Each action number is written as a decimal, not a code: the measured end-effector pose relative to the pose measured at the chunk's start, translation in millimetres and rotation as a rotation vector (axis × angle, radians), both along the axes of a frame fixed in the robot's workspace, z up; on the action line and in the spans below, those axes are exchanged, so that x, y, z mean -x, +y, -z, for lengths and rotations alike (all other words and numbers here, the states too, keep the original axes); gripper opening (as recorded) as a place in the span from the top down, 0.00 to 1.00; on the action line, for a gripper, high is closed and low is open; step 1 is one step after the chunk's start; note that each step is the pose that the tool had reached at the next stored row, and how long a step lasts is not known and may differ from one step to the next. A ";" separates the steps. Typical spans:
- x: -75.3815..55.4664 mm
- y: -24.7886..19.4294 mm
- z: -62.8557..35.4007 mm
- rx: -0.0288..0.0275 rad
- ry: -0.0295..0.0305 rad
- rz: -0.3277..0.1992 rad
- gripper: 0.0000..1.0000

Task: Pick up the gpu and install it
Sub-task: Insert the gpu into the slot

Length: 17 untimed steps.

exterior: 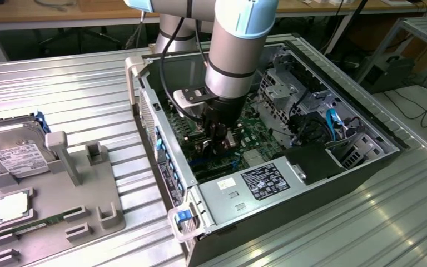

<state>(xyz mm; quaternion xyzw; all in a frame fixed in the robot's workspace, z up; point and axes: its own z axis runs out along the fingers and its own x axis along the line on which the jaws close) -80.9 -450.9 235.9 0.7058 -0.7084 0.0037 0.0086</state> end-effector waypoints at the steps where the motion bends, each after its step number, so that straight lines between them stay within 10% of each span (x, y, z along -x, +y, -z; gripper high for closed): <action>1: 0.0 0.0 -0.2 0.0003 0.0002 0.000 0.64; 17: 5.8 0.0 -7.6 0.0004 0.0190 0.000 0.64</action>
